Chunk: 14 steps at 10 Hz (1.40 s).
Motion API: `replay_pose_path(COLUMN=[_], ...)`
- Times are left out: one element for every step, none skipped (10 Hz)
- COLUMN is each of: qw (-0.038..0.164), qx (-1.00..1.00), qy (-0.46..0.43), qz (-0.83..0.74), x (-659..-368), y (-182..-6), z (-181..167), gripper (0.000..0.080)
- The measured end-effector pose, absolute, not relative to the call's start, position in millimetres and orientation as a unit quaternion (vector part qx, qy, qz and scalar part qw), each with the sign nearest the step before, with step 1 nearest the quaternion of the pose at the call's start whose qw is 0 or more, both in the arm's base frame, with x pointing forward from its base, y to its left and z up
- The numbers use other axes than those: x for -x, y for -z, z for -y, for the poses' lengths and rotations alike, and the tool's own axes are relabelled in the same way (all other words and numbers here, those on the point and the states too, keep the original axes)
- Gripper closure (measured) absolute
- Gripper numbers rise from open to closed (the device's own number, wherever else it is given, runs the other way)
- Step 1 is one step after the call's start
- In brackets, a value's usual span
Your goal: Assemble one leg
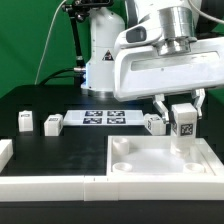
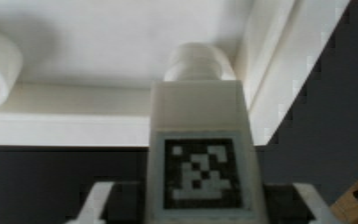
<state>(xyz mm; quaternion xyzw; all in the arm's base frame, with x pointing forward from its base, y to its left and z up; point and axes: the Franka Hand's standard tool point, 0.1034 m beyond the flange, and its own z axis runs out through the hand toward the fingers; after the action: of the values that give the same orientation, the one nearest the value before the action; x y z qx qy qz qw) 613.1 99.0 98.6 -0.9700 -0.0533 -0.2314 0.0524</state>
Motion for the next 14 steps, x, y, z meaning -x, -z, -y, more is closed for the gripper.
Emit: replay_pose_path(qw=[0.053,0.054,0.053,0.052,0.051,0.051,0.051,0.051,0.054,0.054,0.053,0.053,0.052,0.051], qx=[0.969,0.969,0.966,0.962,0.96,0.959,0.958,0.957,0.957,0.957,0.958,0.958,0.958,0.956], qy=[0.234,0.236,0.248,0.263,0.271,0.276,0.278,0.281,0.282,0.281,0.28,0.277,0.278,0.286], qz=[0.052,0.052,0.049,0.047,0.046,0.046,0.046,0.046,0.042,0.042,0.043,0.043,0.044,0.043], x=[-618.6,-621.5,-626.4,-632.2,-634.6,-636.1,-636.9,-637.0,-635.6,-633.8,-629.9,-625.9,-624.8,-625.7], y=[-98.6,-94.7,-91.4,-91.4,-91.2,-91.0,-91.0,-91.0,-91.1,-91.7,-92.6,-92.6,-91.2,-90.7], z=[-99.7,-100.3,-100.3,-99.5,-100.2,-101.1,-101.8,-103.1,-108.8,-110.8,-110.4,-110.0,-110.4,-109.5], gripper=[0.0507,0.0507,0.0507,0.0507,0.0507,0.0507,0.0507,0.0507,0.0507,0.0507,0.0507,0.0507,0.0507,0.0507])
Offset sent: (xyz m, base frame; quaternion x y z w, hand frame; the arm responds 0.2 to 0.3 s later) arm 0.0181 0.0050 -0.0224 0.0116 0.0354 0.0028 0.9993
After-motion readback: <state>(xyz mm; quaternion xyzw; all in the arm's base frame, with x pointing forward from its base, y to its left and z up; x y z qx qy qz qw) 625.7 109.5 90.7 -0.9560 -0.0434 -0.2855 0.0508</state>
